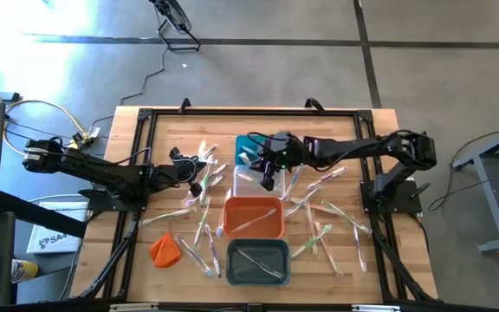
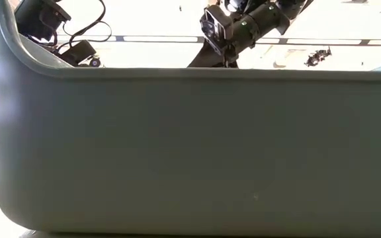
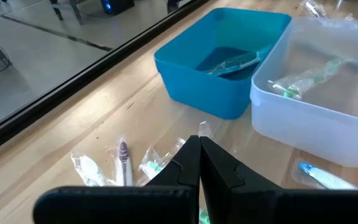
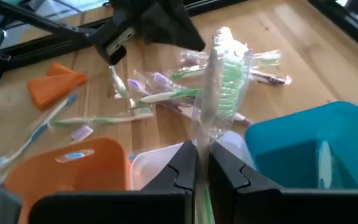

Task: Pick & Place Toothbrushes
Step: Put the green toothbrush into the transparent bin

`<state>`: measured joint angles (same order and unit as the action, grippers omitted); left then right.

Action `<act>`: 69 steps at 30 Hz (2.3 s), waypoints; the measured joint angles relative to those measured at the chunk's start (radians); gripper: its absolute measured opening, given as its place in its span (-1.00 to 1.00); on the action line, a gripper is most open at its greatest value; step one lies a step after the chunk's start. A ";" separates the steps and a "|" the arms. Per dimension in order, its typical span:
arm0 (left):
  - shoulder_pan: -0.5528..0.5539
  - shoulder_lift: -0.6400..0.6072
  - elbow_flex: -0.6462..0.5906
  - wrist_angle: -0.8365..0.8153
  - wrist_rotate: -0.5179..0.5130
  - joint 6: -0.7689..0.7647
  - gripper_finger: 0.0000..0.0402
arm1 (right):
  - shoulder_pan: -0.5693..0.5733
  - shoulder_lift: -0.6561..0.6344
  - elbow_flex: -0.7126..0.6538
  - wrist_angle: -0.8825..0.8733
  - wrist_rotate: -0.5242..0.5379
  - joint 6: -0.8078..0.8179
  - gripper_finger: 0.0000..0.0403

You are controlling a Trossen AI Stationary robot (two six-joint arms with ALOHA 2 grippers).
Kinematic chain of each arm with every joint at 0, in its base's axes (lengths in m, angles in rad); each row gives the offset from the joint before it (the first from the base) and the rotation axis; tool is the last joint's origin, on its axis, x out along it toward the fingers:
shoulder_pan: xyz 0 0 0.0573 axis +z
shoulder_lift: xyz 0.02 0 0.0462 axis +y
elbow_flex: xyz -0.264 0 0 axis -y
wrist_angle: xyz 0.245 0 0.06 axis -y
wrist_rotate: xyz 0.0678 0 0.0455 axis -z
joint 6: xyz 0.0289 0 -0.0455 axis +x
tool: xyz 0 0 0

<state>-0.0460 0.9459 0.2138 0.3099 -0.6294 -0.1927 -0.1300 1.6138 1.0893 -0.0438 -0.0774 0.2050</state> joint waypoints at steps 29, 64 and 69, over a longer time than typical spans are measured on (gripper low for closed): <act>0.000 0.000 0.000 0.000 0.002 -0.060 -1.00 | 0.021 0.012 -0.001 -0.071 -0.006 -0.157 -0.95; 0.000 0.000 0.000 -0.044 0.002 -0.101 -1.00 | 0.084 0.090 -0.001 -0.044 0.038 -0.067 -0.86; 0.000 0.000 0.000 -0.060 0.002 -0.101 -1.00 | 0.082 0.090 -0.001 -0.044 0.161 -0.049 -0.49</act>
<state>-0.0456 0.9459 0.2138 0.2501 -0.6277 -0.2939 -0.0476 1.7042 1.0882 -0.0879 0.0834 0.1564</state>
